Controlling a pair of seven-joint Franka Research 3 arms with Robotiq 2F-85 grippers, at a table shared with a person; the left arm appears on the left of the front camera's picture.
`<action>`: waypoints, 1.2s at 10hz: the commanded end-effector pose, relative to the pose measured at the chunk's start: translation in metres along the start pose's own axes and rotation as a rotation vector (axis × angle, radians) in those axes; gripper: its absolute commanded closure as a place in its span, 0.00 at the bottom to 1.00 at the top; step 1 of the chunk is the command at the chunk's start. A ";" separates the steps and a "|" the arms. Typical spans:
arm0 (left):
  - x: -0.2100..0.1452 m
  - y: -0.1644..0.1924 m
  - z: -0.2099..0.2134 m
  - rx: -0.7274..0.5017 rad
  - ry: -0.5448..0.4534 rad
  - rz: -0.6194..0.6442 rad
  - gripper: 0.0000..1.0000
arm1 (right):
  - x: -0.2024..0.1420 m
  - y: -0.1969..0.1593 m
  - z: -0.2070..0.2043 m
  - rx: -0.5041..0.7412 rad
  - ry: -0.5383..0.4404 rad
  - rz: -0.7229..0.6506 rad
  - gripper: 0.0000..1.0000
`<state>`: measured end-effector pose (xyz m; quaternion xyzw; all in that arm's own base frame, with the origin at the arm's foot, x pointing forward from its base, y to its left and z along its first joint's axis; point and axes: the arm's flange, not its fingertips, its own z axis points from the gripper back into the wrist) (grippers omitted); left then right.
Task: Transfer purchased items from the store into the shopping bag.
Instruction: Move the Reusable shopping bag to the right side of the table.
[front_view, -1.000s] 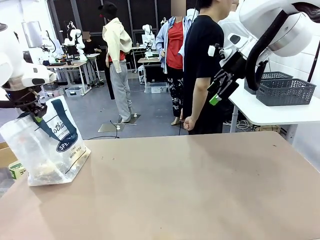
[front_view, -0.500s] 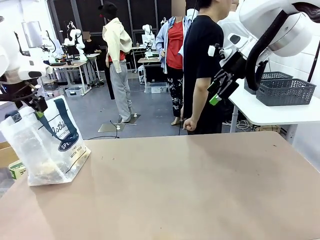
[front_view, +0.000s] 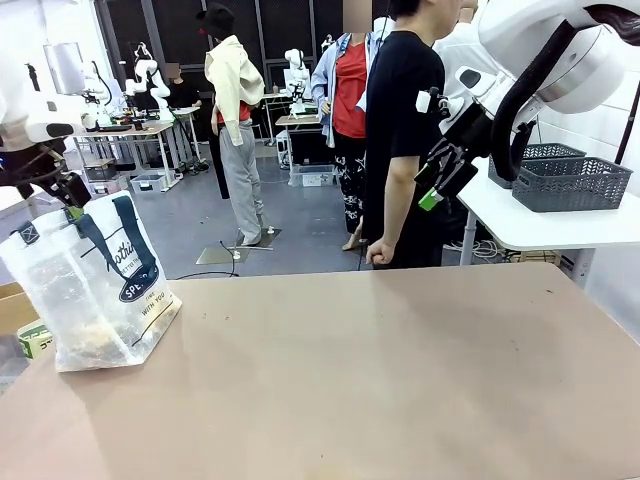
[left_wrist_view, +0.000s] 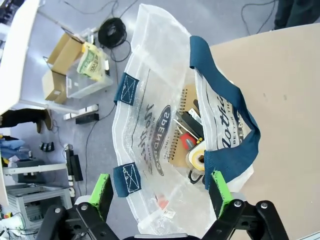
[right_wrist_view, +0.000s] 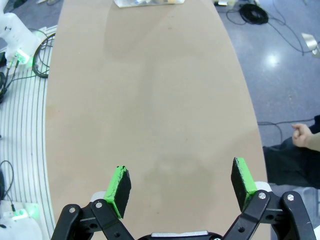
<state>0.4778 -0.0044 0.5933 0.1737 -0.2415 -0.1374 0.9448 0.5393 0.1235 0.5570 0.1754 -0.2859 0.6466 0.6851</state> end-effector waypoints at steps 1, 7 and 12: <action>0.000 0.001 0.010 -0.028 -0.006 0.007 0.00 | 0.002 0.000 0.002 0.009 0.015 -0.007 0.00; 0.002 -0.001 0.052 -0.304 -0.038 -0.137 0.00 | 0.002 0.000 0.002 0.009 0.015 -0.007 0.00; 0.028 -0.018 0.060 -0.584 -0.282 -0.371 0.00 | 0.002 0.000 0.002 0.009 0.015 -0.007 0.00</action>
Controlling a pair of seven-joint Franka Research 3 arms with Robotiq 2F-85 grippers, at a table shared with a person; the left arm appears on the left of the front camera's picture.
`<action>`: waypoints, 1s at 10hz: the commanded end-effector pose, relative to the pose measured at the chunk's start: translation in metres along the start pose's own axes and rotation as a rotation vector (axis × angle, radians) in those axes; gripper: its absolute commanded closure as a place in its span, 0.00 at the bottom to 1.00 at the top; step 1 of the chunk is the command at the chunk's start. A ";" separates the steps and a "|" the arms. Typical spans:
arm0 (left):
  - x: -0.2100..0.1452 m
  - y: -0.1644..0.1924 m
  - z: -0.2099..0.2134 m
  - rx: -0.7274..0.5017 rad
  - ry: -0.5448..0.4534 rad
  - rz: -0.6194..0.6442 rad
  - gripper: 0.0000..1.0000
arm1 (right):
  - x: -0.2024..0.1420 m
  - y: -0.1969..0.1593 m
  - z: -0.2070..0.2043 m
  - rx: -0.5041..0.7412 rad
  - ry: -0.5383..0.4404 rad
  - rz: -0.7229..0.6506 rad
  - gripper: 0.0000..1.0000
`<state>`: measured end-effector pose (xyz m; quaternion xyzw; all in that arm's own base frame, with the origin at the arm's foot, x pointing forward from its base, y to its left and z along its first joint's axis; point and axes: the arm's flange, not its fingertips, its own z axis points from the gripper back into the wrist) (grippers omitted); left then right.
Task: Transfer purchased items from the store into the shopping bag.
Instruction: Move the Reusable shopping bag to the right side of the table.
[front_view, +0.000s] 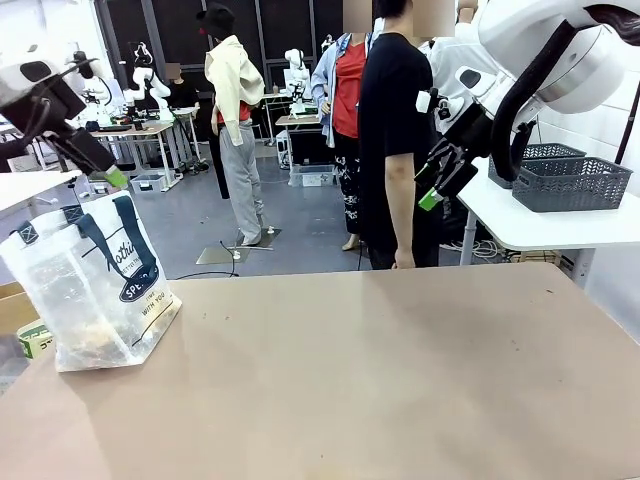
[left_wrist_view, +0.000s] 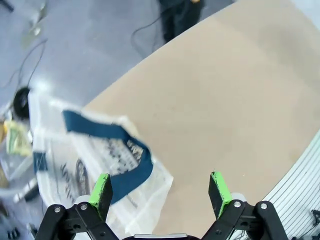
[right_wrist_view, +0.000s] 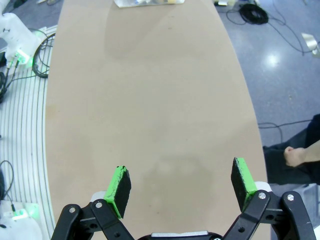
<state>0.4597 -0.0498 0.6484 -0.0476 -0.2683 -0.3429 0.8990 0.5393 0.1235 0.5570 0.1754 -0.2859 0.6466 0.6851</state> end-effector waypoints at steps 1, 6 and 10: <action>0.005 0.004 -0.009 -0.161 -0.110 -0.185 0.00 | 0.002 0.000 0.002 0.009 0.015 -0.007 0.00; 0.003 0.013 -0.031 -0.339 -0.305 -0.475 0.00 | 0.002 0.000 0.002 0.009 0.015 -0.007 0.00; 0.002 0.016 -0.051 -0.244 -0.287 -0.560 0.00 | 0.002 0.000 0.002 0.009 0.015 -0.007 0.00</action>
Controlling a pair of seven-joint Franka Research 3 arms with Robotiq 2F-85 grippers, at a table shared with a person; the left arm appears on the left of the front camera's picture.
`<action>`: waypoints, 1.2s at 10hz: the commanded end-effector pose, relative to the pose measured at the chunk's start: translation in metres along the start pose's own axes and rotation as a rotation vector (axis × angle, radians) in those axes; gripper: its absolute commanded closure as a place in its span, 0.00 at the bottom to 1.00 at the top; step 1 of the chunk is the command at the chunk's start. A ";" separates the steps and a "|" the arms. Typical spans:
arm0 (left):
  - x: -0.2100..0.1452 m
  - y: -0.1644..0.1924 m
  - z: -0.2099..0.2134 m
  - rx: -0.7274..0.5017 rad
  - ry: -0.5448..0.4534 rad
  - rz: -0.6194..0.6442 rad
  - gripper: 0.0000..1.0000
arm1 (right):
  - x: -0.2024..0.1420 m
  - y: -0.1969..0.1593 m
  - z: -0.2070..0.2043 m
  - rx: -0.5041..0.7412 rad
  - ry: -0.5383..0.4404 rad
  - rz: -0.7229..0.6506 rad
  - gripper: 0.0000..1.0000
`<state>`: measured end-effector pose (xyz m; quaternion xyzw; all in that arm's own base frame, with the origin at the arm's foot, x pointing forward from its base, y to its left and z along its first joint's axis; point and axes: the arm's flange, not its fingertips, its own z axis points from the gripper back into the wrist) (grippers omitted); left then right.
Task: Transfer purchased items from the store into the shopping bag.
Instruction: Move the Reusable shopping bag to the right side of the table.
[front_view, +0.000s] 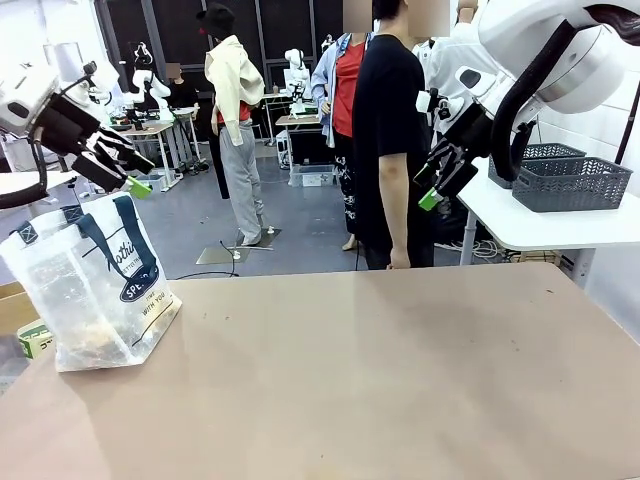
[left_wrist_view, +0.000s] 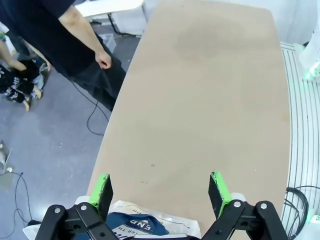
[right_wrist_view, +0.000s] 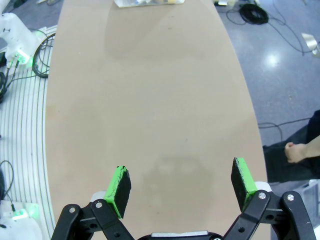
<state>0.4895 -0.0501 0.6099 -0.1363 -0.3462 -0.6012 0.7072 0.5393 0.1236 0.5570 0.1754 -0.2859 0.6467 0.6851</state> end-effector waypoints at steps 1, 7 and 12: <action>-0.002 0.005 -0.006 0.037 0.026 0.052 0.00 | 0.002 0.000 0.002 0.009 0.015 -0.007 0.00; 0.000 0.000 0.000 0.000 0.000 0.000 0.00 | 0.002 0.000 0.002 0.009 0.015 -0.007 0.00; 0.000 0.000 0.000 0.000 0.000 0.000 0.00 | 0.002 0.000 0.002 0.009 0.015 -0.007 0.00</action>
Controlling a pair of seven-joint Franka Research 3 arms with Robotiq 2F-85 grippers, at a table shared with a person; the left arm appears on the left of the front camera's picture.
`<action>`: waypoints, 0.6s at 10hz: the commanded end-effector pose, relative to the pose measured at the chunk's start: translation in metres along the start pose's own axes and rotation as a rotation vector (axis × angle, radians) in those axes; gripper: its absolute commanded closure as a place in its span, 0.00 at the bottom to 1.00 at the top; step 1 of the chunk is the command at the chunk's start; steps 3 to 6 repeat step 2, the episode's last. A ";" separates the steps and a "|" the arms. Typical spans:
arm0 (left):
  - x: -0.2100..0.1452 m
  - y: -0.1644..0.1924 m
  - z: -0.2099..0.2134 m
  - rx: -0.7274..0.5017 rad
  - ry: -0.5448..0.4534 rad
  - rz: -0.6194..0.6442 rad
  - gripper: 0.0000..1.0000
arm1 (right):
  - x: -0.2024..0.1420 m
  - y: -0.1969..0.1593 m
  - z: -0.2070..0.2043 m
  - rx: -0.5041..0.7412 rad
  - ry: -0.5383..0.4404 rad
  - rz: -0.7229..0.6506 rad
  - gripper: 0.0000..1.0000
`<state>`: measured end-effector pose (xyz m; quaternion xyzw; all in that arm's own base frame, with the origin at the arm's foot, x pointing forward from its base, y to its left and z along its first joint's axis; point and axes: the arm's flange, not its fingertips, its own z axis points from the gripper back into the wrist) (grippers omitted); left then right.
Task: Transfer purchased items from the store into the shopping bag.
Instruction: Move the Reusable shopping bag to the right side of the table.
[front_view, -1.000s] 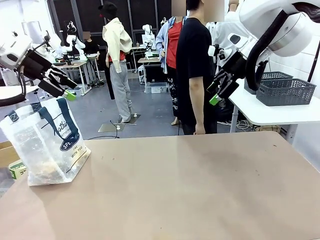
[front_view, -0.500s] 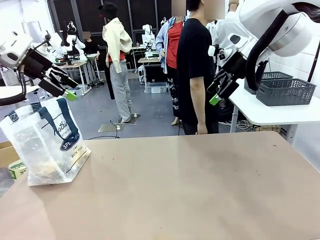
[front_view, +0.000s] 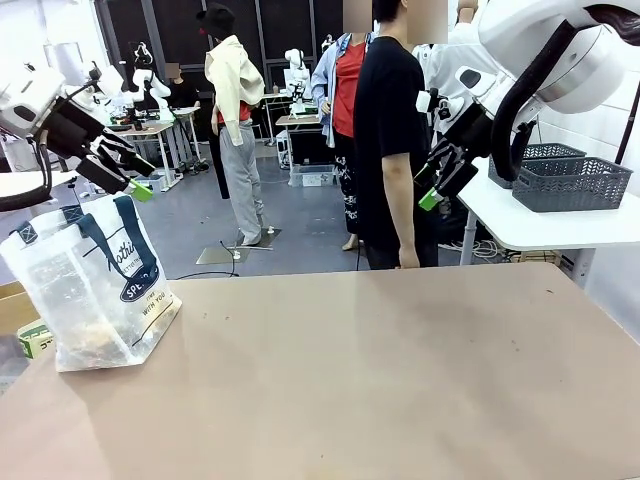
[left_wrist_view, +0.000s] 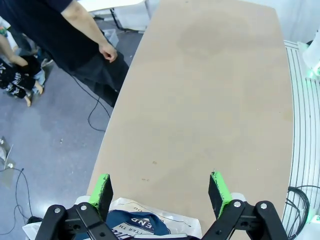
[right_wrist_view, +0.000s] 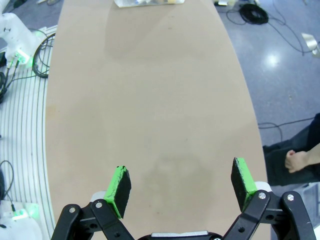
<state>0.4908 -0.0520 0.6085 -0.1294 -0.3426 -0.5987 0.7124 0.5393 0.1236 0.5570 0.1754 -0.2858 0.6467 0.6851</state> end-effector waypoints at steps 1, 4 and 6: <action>-0.001 -0.001 0.003 -0.008 -0.016 -0.006 0.00 | 0.002 0.000 0.002 0.009 0.015 -0.007 0.00; -0.001 -0.001 0.003 -0.008 -0.016 -0.006 0.00 | 0.002 0.000 0.002 0.009 0.015 -0.007 0.00; -0.001 -0.001 0.003 -0.008 -0.016 -0.006 0.00 | 0.002 0.000 0.002 0.009 0.015 -0.007 0.00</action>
